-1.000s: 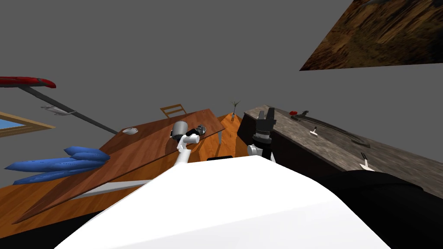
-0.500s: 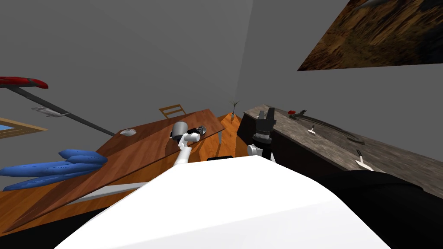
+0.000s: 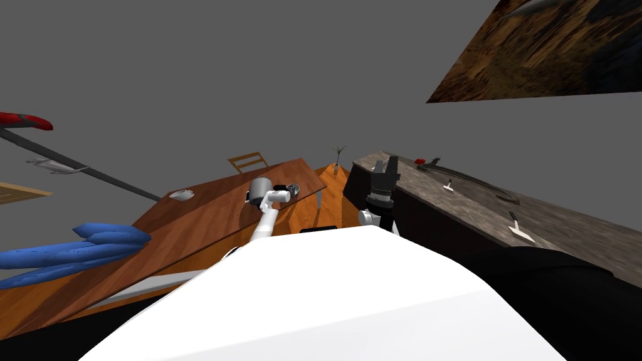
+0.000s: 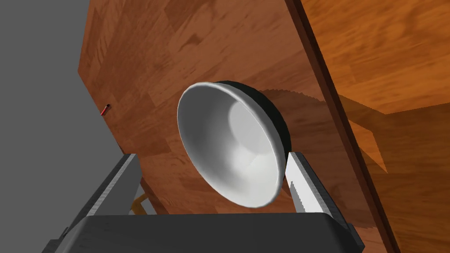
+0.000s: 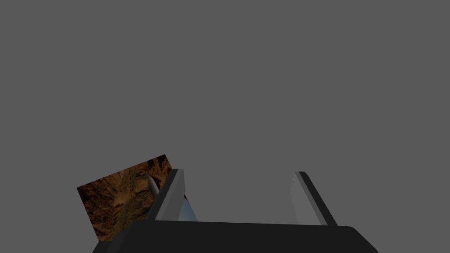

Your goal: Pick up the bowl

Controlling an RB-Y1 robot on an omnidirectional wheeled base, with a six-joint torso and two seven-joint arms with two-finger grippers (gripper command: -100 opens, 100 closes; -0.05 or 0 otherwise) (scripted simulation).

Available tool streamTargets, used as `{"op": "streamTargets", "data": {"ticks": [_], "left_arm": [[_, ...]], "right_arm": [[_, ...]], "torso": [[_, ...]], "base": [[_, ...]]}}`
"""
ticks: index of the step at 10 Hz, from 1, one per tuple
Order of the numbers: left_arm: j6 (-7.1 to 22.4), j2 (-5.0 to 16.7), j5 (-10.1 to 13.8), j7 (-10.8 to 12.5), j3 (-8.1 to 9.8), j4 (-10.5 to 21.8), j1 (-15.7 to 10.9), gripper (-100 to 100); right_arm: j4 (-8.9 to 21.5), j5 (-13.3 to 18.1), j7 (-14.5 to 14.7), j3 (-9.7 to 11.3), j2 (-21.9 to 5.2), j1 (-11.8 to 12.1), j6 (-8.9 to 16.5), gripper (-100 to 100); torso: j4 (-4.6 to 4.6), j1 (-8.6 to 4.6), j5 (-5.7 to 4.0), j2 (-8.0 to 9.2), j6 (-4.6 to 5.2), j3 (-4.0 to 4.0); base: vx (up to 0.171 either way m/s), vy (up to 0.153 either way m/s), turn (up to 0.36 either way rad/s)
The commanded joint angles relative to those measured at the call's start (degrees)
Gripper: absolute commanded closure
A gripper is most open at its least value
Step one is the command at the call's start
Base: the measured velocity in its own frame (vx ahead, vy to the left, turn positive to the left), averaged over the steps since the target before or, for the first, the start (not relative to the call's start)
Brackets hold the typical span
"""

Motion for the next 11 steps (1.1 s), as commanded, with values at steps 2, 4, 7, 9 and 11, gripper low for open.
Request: {"op": "streamTargets", "data": {"ticks": [2,4,7,9,11], "left_arm": [[4.29,0.12,0.14,0.30,0.14,2.65,-1.99,-100],[7.10,0.28,0.31,0.43,0.26,4.42,-3.17,-100],[11.29,0.61,0.56,0.67,0.47,7.45,-5.12,-100],[13.63,0.78,0.65,0.77,0.55,9.14,-5.84,-100],[16.62,1.09,0.74,0.92,0.68,11.70,-6.70,-100]], "right_arm": [[0.00,0.00,0.00,0.00,0.00,0.00,0.00,0],[0.00,0.00,0.00,0.00,0.00,0.00,0.00,0],[0.00,0.00,0.00,0.00,0.00,0.00,0.00,0],[0.00,0.00,0.00,0.00,0.00,0.01,0.00,0],[0.00,0.00,0.00,0.00,0.00,0.00,0.00,0]], "torso": [[0.00,-0.03,0.00,0.00,-0.01,0.00],[0.00,-0.04,0.00,-0.01,-0.01,-0.01],[-0.01,0.00,0.00,-0.05,-0.01,-0.02],[-0.02,0.03,0.02,-0.09,-0.02,-0.05],[-0.03,0.06,0.01,-0.11,-0.01,-0.06]], "base": [[0.014,0.046,-0.051],[0.013,0.046,-0.044],[0.029,0.060,-0.059],[0.028,0.054,-0.046],[0.051,0.080,-0.069]]}}
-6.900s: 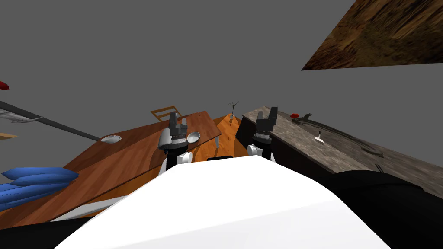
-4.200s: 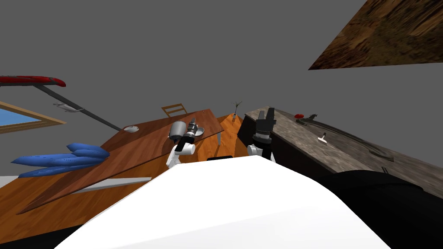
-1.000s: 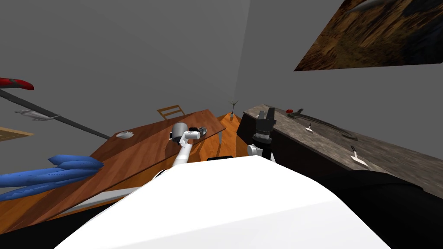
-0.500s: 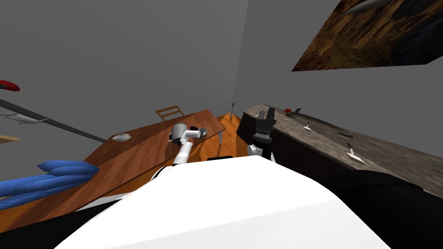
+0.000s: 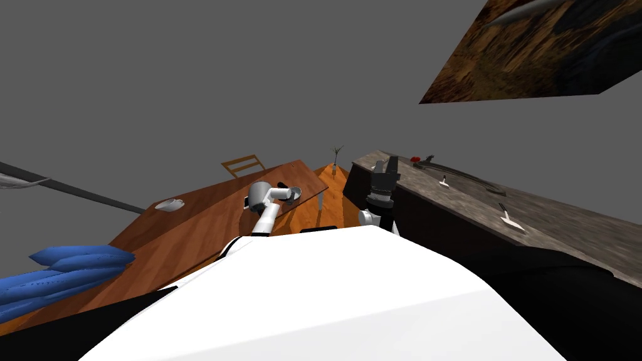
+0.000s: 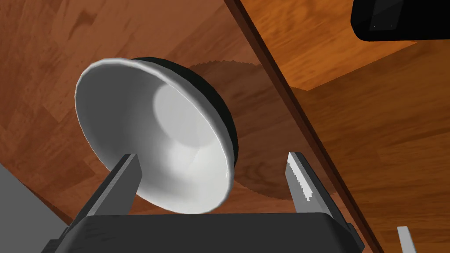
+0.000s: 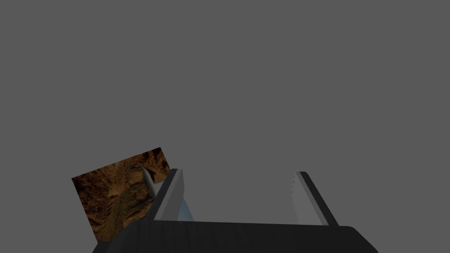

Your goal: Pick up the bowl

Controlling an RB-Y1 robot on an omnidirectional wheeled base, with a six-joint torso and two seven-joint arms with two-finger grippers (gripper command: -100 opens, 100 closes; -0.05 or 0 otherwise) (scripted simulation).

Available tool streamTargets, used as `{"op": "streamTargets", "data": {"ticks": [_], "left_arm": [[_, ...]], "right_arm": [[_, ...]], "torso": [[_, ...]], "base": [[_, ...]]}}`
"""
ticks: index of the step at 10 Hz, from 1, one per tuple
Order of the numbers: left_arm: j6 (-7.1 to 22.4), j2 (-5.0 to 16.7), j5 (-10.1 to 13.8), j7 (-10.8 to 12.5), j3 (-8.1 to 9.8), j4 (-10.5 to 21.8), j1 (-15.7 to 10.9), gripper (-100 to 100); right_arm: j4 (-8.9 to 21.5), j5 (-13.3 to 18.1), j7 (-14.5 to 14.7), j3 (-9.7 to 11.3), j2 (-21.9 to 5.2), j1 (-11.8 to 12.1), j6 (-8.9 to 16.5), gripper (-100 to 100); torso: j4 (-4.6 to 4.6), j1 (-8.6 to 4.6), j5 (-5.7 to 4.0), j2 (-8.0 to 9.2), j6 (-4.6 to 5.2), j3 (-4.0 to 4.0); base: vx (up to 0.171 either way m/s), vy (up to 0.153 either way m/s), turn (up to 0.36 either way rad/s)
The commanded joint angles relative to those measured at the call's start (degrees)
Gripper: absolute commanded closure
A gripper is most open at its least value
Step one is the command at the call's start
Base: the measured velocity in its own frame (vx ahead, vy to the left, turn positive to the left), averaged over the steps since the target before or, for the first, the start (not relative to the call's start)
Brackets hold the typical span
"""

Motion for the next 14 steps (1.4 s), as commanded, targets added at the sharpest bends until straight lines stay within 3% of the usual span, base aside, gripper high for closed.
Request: {"op": "streamTargets", "data": {"ticks": [1,3,4,5,8,9,10,14], "left_arm": [[2.40,0.22,-0.03,0.18,0.03,1.44,-0.15,-100],[2.21,0.11,-0.21,0.24,-0.09,1.97,0.03,-100],[2.36,0.10,-0.25,0.30,-0.11,2.12,0.03,0],[0.46,-0.12,-0.47,0.19,-0.12,3.70,0.27,-100],[-2.38,-0.46,-0.82,0.04,-0.14,6.10,0.62,-100],[-1.79,-0.35,-0.68,0.01,-0.08,5.92,0.34,-100],[-2.02,-0.37,-0.70,0.02,-0.09,6.04,0.33,100],[-1.96,-0.37,-0.68,0.08,-0.06,6.05,0.37,100]], "right_arm": [[0.00,0.00,0.00,0.00,0.00,0.00,0.00,0],[0.00,0.00,0.00,0.00,0.00,0.00,0.00,0],[0.00,0.00,0.00,0.00,0.01,0.00,0.00,0],[0.00,0.00,0.00,0.01,0.01,0.00,0.00,0],[0.00,0.00,0.00,0.01,0.01,0.00,0.00,0],[0.00,0.00,0.00,0.01,0.01,0.00,0.00,0],[0.00,0.00,0.00,0.01,0.01,0.00,0.00,0],[0.00,0.00,0.00,0.01,0.01,-0.01,0.00,0]], "torso": [[0.00,0.00,0.00,0.00,0.00,0.00],[-0.03,-0.02,0.00,-0.11,-0.01,-0.07],[-0.01,-0.17,-0.03,0.01,0.00,0.00],[0.02,-0.28,-0.05,0.13,0.00,0.07],[0.02,-0.33,-0.07,0.11,0.00,0.06],[0.02,-0.33,-0.07,0.10,0.01,0.06],[0.03,-0.33,-0.07,0.15,0.00,0.08],[0.05,-0.35,-0.08,0.18,0.05,0.11]], "base": [[0.077,0.089,-0.048],[0.065,0.057,-0.018],[0.007,0.007,0.001],[0.016,0.002,-0.020],[0.026,0.002,-0.013],[0.012,0.002,-0.003],[0.000,0.000,0.000],[0.000,0.000,0.000]]}}
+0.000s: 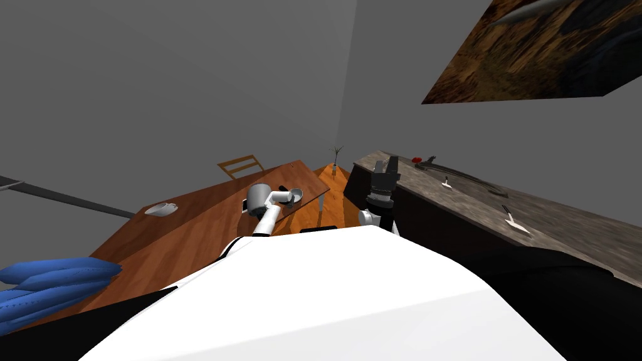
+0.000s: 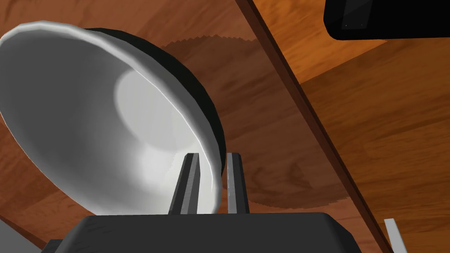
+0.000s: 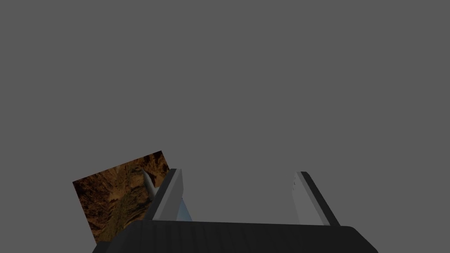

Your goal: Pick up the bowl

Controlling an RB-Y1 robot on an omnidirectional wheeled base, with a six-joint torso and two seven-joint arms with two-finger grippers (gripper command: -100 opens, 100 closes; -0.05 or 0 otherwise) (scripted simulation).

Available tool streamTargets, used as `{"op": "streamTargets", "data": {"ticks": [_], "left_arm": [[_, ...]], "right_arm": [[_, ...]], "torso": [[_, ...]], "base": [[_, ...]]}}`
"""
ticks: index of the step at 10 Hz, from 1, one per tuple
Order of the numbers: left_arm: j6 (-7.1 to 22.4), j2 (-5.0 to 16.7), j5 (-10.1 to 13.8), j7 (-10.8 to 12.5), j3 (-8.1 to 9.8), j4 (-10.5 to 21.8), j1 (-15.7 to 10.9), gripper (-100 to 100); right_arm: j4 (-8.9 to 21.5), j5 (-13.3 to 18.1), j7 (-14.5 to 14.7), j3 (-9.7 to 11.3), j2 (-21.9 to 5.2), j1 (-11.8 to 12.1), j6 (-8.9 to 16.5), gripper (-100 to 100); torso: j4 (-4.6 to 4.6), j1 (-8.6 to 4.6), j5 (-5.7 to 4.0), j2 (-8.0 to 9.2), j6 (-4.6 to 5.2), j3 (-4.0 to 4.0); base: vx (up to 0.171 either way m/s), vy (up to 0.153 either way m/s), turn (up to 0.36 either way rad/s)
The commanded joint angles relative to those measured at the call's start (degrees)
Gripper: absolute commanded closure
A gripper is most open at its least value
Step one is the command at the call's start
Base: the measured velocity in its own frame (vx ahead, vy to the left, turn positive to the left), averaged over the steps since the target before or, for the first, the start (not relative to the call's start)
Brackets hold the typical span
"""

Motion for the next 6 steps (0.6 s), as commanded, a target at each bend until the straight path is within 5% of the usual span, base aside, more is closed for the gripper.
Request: {"op": "streamTargets", "data": {"ticks": [1,2,5,6], "left_arm": [[0.00,0.00,0.00,0.00,0.00,0.00,0.00,0],[1.93,0.20,0.15,0.09,-0.07,-1.96,-0.05,100],[3.00,0.40,0.35,0.09,-0.01,-3.02,-0.11,100],[3.27,0.42,0.37,0.11,-0.01,-3.16,-0.12,0]], "right_arm": [[0.00,0.00,0.00,0.00,0.00,0.00,0.00,0],[0.00,0.00,0.00,0.00,0.00,0.00,0.00,0],[0.00,0.00,0.00,0.00,0.00,0.00,0.00,0],[0.00,0.00,0.00,0.00,0.00,0.00,0.00,0]], "torso": [[0.00,0.00,0.00,0.00,0.00,0.00],[0.01,0.00,0.00,0.01,0.00,0.01],[0.07,-0.05,-0.03,0.15,0.01,0.11],[0.06,-0.05,-0.03,0.11,0.02,0.08]], "base": [[0.000,0.000,0.000],[-0.019,-0.002,0.019],[-0.020,-0.003,0.009],[0.000,0.000,0.000]]}}
